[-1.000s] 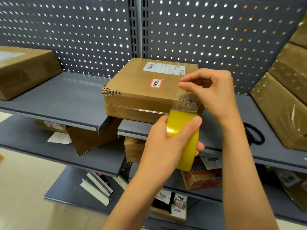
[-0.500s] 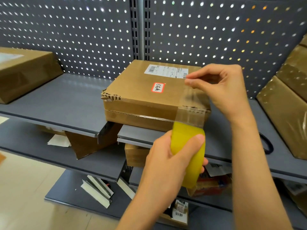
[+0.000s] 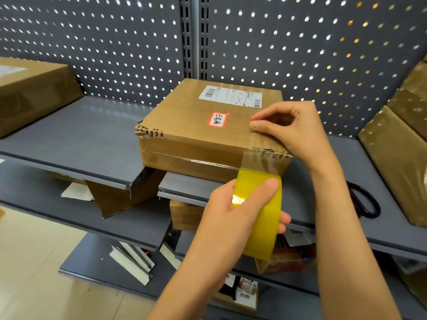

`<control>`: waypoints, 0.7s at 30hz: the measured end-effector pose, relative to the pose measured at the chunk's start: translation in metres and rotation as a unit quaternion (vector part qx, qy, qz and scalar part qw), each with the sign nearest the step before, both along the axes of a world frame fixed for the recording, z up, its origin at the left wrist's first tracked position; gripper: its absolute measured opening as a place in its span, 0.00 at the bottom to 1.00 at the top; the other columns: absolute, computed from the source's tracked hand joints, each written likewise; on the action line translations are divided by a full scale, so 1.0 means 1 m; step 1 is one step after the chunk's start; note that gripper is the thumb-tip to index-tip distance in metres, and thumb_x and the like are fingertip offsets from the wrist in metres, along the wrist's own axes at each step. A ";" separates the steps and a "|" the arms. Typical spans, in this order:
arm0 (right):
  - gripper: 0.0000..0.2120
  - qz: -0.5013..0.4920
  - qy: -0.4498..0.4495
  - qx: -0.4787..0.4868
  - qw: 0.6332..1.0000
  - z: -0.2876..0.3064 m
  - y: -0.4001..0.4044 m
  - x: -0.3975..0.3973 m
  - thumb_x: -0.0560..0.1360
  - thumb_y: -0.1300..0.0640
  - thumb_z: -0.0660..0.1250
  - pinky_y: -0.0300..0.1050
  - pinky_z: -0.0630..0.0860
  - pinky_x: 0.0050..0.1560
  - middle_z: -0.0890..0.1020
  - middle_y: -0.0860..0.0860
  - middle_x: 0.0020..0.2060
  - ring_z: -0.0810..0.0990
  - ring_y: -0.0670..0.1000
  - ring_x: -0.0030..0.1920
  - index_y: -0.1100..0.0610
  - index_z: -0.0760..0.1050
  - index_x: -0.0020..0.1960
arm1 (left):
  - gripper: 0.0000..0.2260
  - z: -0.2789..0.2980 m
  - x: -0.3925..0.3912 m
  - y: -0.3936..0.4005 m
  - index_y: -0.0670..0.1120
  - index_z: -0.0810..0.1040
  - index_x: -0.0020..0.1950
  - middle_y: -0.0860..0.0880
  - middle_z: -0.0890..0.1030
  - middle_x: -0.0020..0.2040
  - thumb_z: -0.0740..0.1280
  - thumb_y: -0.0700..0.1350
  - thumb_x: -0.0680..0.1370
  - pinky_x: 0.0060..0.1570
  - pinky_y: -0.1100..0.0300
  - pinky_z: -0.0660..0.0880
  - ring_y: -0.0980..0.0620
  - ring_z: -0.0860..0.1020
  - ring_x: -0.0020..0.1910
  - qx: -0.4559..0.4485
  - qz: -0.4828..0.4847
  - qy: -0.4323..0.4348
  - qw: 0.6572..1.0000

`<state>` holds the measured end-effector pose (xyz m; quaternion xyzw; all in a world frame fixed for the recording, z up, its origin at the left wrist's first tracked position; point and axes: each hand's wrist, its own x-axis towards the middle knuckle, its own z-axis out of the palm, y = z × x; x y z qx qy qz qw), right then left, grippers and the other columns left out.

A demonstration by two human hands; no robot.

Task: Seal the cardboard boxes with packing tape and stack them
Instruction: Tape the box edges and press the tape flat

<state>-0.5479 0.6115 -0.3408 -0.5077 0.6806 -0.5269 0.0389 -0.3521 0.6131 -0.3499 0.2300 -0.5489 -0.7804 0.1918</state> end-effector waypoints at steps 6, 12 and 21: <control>0.26 -0.056 0.120 0.100 0.986 0.003 0.003 -0.002 0.70 0.50 0.74 0.44 0.66 0.56 0.75 0.44 0.49 0.69 0.51 0.54 0.43 0.69 0.64 | 0.07 -0.002 -0.001 -0.002 0.46 0.78 0.46 0.46 0.83 0.32 0.65 0.49 0.76 0.32 0.63 0.78 0.55 0.80 0.29 0.001 -0.005 0.000 1.000; 0.06 -0.096 0.117 0.027 0.988 0.000 0.000 0.005 0.73 0.59 0.70 0.33 0.70 0.48 0.77 0.46 0.44 0.75 0.41 0.44 0.51 0.80 0.49 | 0.10 -0.001 -0.002 -0.001 0.47 0.77 0.46 0.46 0.82 0.32 0.66 0.52 0.71 0.31 0.60 0.77 0.51 0.79 0.27 0.003 -0.014 -0.003 1.000; 0.21 0.033 0.020 0.121 0.992 0.000 0.032 0.038 0.82 0.46 0.50 0.29 0.62 0.66 0.74 0.41 0.64 0.70 0.33 0.63 0.51 0.75 0.66 | 0.10 -0.002 -0.003 0.000 0.46 0.76 0.49 0.46 0.82 0.32 0.65 0.51 0.74 0.28 0.62 0.77 0.50 0.80 0.27 0.006 -0.023 0.009 1.000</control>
